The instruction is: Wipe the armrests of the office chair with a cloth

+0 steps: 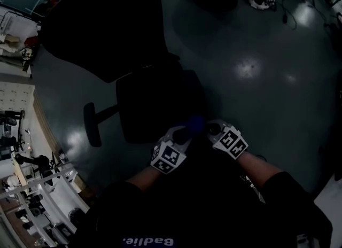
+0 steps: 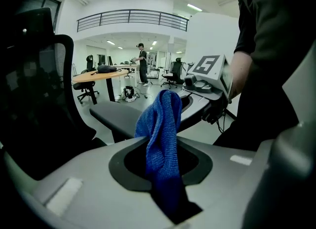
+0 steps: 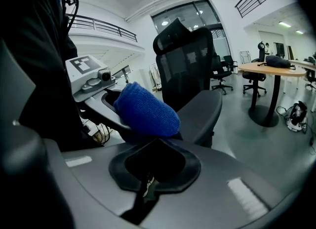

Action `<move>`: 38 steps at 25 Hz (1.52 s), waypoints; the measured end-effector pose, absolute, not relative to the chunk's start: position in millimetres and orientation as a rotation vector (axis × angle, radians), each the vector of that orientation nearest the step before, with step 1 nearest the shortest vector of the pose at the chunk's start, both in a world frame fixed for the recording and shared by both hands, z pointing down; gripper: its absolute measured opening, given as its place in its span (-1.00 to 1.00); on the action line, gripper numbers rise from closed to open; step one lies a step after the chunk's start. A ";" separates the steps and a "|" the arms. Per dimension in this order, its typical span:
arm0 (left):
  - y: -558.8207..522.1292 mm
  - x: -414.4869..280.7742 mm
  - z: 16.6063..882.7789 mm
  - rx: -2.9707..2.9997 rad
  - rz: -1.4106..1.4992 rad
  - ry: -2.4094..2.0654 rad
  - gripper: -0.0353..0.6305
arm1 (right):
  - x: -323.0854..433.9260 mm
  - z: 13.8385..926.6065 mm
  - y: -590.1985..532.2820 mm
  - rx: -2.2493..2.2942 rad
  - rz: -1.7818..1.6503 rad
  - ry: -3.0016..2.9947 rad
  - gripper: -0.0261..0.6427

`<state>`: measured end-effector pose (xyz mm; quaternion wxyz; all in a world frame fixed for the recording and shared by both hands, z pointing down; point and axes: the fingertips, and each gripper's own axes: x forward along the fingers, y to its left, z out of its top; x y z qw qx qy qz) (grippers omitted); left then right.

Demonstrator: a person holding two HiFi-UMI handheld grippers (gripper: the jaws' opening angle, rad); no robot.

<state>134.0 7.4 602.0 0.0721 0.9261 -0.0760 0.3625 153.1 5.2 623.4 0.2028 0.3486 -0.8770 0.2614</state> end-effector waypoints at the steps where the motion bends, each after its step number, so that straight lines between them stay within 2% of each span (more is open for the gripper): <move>1: 6.8 132.1 600.2 2.783 1.092 -0.226 -0.59 | 153.3 623.1 5.0 0.983 0.735 -2.446 -0.91; 11: -108.6 119.8 545.3 2.877 1.024 -0.494 -0.59 | 153.1 622.5 7.3 1.080 0.799 -2.442 -0.91; 16: -177.0 144.8 520.5 2.957 0.988 -0.578 -0.59 | 155.4 623.9 9.0 1.094 0.816 -2.444 -0.91; 21: -218.9 181.7 519.8 3.037 1.069 -0.537 -0.59 | 156.5 627.7 10.2 1.091 0.829 -2.442 -0.91; 33: -201.3 252.3 586.2 3.119 1.526 -0.034 -0.59 | 149.4 627.4 13.1 1.098 0.870 -2.449 -0.91; 38: -182.2 257.8 603.0 3.072 1.535 -0.019 -0.59 | 150.2 627.4 16.3 1.105 0.893 -2.453 -0.91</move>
